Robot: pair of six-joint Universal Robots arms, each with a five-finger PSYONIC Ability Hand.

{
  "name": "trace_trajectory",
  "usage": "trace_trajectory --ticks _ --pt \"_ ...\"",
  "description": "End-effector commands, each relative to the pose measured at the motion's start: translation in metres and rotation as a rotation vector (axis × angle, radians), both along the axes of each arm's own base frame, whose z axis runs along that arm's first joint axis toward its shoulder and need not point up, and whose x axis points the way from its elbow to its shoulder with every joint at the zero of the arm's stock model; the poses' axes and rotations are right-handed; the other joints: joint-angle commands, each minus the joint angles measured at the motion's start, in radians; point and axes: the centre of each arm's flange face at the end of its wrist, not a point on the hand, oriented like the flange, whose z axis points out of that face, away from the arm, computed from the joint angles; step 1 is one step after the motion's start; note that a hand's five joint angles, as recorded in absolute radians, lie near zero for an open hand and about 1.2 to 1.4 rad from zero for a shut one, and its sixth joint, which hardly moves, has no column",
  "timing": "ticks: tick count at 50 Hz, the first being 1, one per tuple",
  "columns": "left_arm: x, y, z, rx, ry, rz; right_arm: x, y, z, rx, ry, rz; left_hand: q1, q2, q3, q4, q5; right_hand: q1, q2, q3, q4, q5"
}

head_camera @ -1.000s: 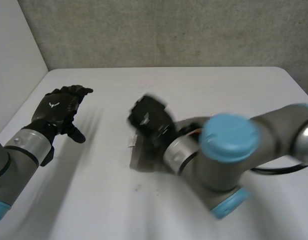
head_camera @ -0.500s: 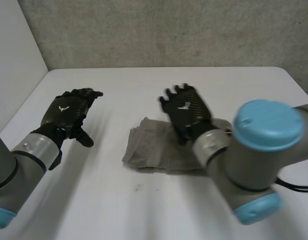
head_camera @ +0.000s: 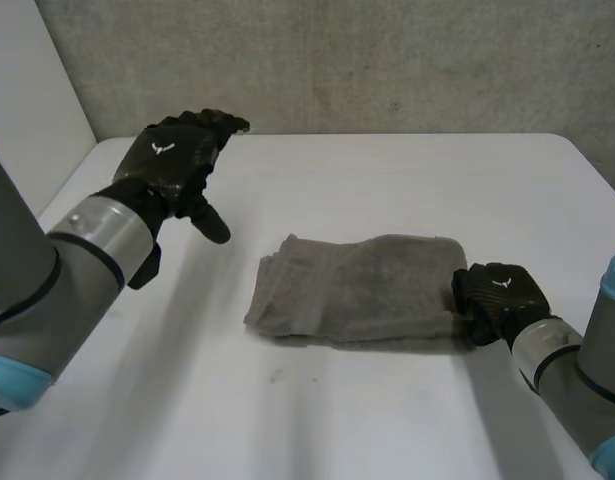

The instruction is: Fold the laundry

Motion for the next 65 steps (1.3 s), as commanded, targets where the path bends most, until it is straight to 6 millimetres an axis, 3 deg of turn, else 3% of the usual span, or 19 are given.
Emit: trace_trajectory --ticks 1,6,8,9,11,12,14,17,20,22,28,31,33,34,35,42,50,56,65 --pt "0.000 0.003 0.020 0.105 0.077 0.027 0.004 -0.017 0.007 -0.122 0.018 0.010 -0.006 0.009 0.005 0.007 -0.031 0.538 0.359 0.366 0.365 0.401" --pt "0.001 0.001 0.027 0.106 0.111 0.033 0.014 -0.031 0.027 -0.258 0.113 0.054 -0.006 0.009 0.005 0.007 -0.031 0.538 0.359 0.366 0.365 0.401" --pt "0.002 0.001 0.028 0.102 0.117 0.036 0.044 -0.025 0.051 -0.366 0.123 0.139 -0.006 0.009 0.005 0.007 -0.031 0.538 0.359 0.366 0.365 0.401" --pt "0.003 0.000 0.029 0.099 0.119 0.039 0.044 -0.025 0.051 -0.366 0.123 0.139 -0.006 0.009 0.005 0.007 -0.031 0.538 0.359 0.366 0.365 0.401" --pt "0.003 -0.001 0.030 0.096 0.120 0.040 0.095 0.005 0.067 -0.436 0.068 0.303 -0.006 0.009 0.005 0.007 -0.031 0.538 0.359 0.366 0.365 0.401" --pt "0.004 -0.002 0.030 0.096 0.120 0.042 0.095 0.005 0.067 -0.437 0.067 0.304 -0.006 0.009 0.005 0.007 -0.031 0.538 0.359 0.366 0.365 0.401" --pt "0.004 -0.002 0.030 0.095 0.121 0.042 0.134 0.032 0.058 -0.435 0.048 0.441 -0.006 0.009 0.005 0.007 -0.031 0.538 0.359 0.366 0.365 0.401" --pt "0.005 -0.003 0.030 0.096 0.120 0.046 0.149 0.044 0.050 -0.413 0.040 0.504 -0.006 0.009 0.005 0.007 -0.031 0.538 0.359 0.366 0.365 0.401" --pt "0.007 -0.007 0.029 0.095 0.121 0.057 0.181 0.074 0.011 -0.319 0.050 0.663 -0.006 0.009 0.005 0.007 -0.031 0.538 0.359 0.366 0.365 0.401" --pt "0.009 -0.008 0.029 0.095 0.121 0.063 0.188 0.080 0.002 -0.305 0.055 0.688 -0.006 0.009 0.005 0.007 -0.031 0.538 0.359 0.366 0.365 0.401" --pt "0.009 -0.009 0.022 0.113 0.113 0.065 0.191 0.079 -0.006 -0.292 0.065 0.673 -0.006 0.009 0.005 0.007 -0.031 0.538 0.359 0.366 0.365 0.401" --pt "0.008 -0.012 0.015 0.117 0.110 0.064 0.186 0.075 0.013 -0.301 0.024 0.600 -0.006 0.009 0.005 0.007 -0.031 0.418 0.239 0.247 0.246 0.281" --pt "0.006 -0.015 0.010 0.117 0.107 0.064 0.175 0.060 0.046 -0.312 -0.076 0.496 -0.006 0.009 0.005 0.007 -0.031 -0.321 -0.500 -0.492 -0.493 -0.458" --pt "0.006 -0.015 0.010 0.117 0.107 0.064 0.175 0.060 0.046 -0.312 -0.077 0.495 -0.006 0.009 0.005 0.007 -0.031 -0.324 -0.503 -0.496 -0.497 -0.462" --pt "0.005 -0.018 0.006 0.115 0.106 0.062 0.164 0.047 0.060 -0.309 -0.122 0.430 -0.006 0.009 0.005 0.007 -0.031 -0.592 -0.771 -0.763 -0.764 -0.729" --pt "-0.012 -0.030 -0.018 0.139 0.092 0.033 0.119 0.016 0.095 -0.196 -0.262 0.234 -0.006 0.009 0.005 0.007 -0.031 -0.684 -0.863 -0.856 -0.857 -0.821" --pt "-0.051 -0.033 -0.048 0.183 0.066 -0.055 0.083 -0.009 0.083 0.008 -0.330 0.059 -0.002 0.013 0.009 0.010 -0.027 -0.684 -0.863 -0.856 -0.857 -0.821" --pt "-0.085 -0.037 -0.081 0.237 0.050 -0.204 0.084 -0.015 0.061 0.059 -0.298 0.054 0.004 0.019 0.015 0.016 -0.021 -0.684 -0.863 -0.856 -0.857 -0.821" --pt "-0.096 -0.043 -0.122 0.330 -0.004 -0.246 0.094 -0.023 0.035 0.083 -0.229 0.084 0.021 0.037 0.032 0.034 -0.004 -0.684 -0.863 -0.856 -0.857 -0.821"
